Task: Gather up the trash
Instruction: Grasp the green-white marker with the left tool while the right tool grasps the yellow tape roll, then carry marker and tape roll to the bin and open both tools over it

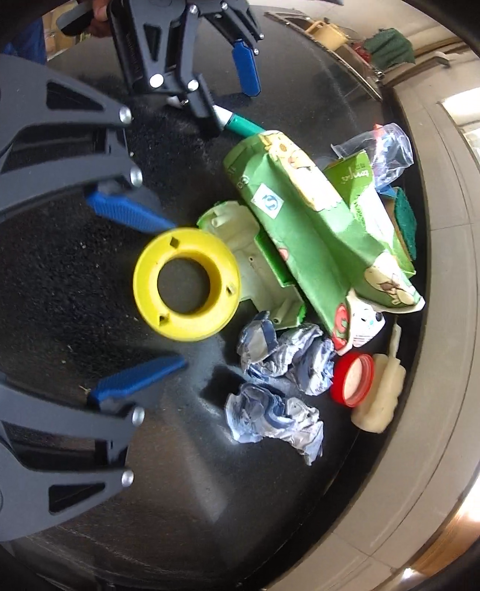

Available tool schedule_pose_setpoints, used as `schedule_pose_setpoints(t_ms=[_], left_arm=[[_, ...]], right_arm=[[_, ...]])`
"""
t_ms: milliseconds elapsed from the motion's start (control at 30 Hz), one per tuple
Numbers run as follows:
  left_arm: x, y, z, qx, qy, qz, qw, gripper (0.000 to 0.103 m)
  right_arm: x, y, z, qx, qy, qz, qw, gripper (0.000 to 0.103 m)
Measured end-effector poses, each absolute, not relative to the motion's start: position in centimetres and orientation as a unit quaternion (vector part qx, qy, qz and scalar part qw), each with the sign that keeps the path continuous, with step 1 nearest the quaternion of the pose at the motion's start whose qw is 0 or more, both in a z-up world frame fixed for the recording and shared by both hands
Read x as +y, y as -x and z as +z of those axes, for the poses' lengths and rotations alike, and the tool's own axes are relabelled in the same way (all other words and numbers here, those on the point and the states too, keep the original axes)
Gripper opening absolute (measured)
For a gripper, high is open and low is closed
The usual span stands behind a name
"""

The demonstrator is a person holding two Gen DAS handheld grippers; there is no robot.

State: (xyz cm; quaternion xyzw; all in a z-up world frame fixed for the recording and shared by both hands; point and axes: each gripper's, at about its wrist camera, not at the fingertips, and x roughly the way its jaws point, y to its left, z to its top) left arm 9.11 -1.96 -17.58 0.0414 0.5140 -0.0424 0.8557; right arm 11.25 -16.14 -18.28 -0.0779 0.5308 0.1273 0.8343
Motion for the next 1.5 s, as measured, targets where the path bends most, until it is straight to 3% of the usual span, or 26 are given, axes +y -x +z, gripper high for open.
schedule_pose_setpoints(t_ms=[100, 133, 633, 933, 1233, 1500], left_arm=[[-2.9, -9.3, -17.2, 0.512, -0.064, -0.044, 0.855, 0.02], [-3.2, -9.4, -17.2, 0.516, -0.07, -0.043, 0.853, 0.013], [-1.5, -5.9, -10.9, 0.5, -0.026, -0.047, 0.864, 0.013], [1.1, -4.3, -8.9, 0.481, -0.007, -0.029, 0.876, 0.013], [10.9, 2.8, -7.0, 0.455, 0.04, 0.086, 0.885, 0.013], [22.7, 14.7, -9.7, 0.464, 0.129, 0.239, 0.843, 0.013]], right_arm=[[-16.2, -11.0, -18.3, 0.536, 0.062, 0.132, 0.832, 0.053], [-16.4, -11.0, -18.1, 0.538, 0.058, 0.13, 0.831, 0.053], [-17.0, -6.3, -8.9, 0.49, 0.043, 0.106, 0.864, 0.053], [-14.0, -5.2, -7.1, 0.477, 0.049, 0.124, 0.869, 0.053], [-1.4, -5.2, -7.1, 0.465, 0.1, 0.257, 0.841, 0.053], [16.1, 0.8, -10.2, 0.481, 0.174, 0.444, 0.736, 0.053]])
